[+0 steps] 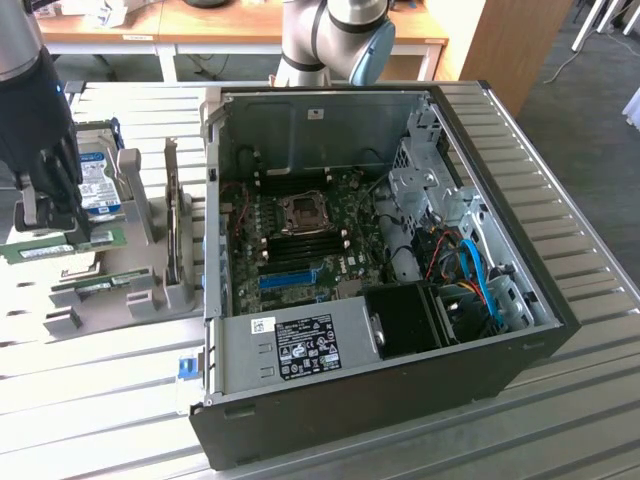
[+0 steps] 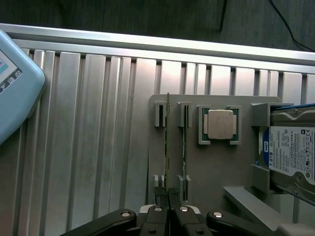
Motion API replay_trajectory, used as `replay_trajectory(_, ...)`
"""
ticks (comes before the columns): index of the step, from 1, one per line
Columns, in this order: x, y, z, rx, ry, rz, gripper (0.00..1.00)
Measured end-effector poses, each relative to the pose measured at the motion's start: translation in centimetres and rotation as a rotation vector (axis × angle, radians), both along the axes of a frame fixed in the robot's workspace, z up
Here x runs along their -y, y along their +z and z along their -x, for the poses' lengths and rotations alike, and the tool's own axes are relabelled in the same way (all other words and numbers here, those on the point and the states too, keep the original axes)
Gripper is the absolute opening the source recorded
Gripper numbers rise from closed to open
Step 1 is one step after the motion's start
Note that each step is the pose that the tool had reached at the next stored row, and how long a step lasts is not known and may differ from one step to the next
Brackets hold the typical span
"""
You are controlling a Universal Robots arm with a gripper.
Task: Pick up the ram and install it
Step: 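Pick up the ram and move it above insertion slot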
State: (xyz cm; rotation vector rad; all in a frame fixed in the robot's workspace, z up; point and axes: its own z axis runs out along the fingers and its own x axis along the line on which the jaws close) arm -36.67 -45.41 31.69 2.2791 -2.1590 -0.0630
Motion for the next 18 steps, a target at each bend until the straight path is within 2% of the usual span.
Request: replay_trajectory(18,0.00,2.26,0.0,0.0002,0.000,-0.0001,0.12)
